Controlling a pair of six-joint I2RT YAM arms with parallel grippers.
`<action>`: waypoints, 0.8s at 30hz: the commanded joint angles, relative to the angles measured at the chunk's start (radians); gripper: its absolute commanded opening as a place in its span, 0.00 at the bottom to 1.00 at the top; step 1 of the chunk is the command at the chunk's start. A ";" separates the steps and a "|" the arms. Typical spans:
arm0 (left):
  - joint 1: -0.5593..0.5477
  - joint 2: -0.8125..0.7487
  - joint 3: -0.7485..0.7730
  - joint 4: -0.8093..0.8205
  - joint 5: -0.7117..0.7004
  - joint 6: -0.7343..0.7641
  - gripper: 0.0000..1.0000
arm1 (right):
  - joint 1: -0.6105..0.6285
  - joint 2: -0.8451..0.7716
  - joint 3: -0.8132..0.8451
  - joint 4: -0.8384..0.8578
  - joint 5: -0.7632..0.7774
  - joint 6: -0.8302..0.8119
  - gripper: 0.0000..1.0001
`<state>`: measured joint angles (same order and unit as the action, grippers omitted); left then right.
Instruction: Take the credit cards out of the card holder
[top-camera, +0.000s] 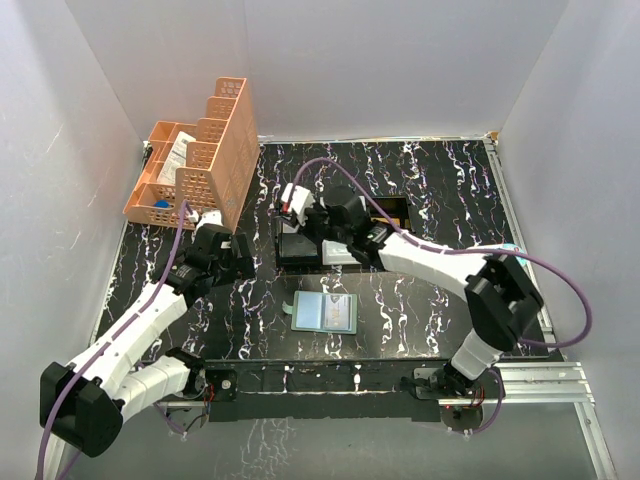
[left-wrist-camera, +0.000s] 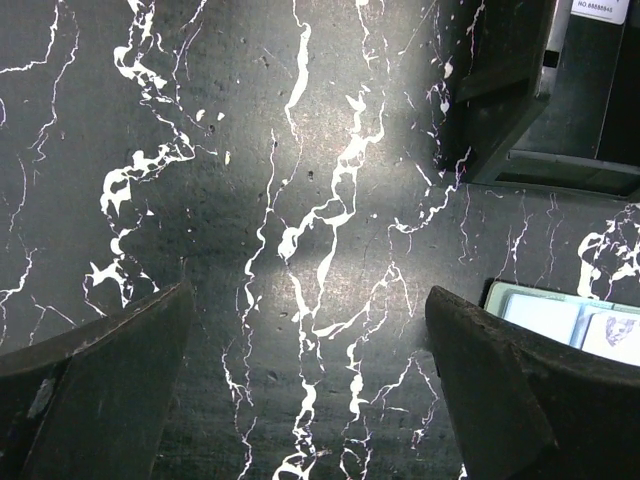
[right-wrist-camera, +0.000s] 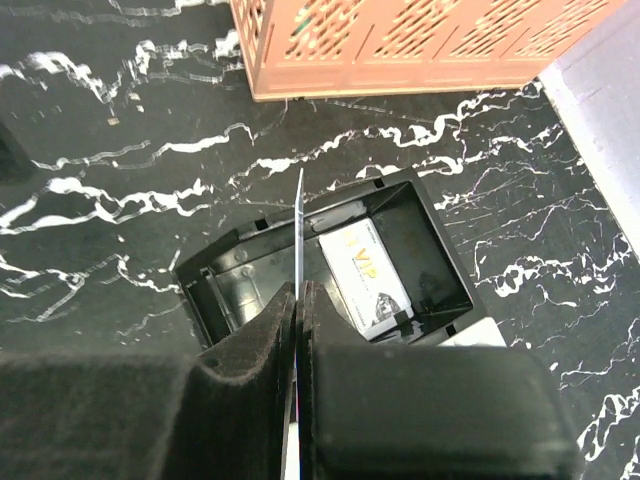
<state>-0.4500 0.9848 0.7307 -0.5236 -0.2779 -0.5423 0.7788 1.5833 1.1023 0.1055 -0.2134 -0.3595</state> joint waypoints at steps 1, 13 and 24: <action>0.007 -0.014 0.035 -0.032 -0.020 0.059 0.99 | 0.011 0.079 0.124 -0.082 0.053 -0.196 0.00; 0.007 0.031 0.055 -0.053 -0.066 0.047 0.99 | 0.010 0.268 0.248 -0.123 0.125 -0.481 0.00; 0.007 0.023 0.056 -0.046 -0.070 0.050 0.99 | 0.009 0.406 0.357 -0.172 0.185 -0.601 0.00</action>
<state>-0.4477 1.0237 0.7521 -0.5545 -0.3248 -0.5045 0.7891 1.9678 1.3964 -0.0887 -0.0612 -0.8837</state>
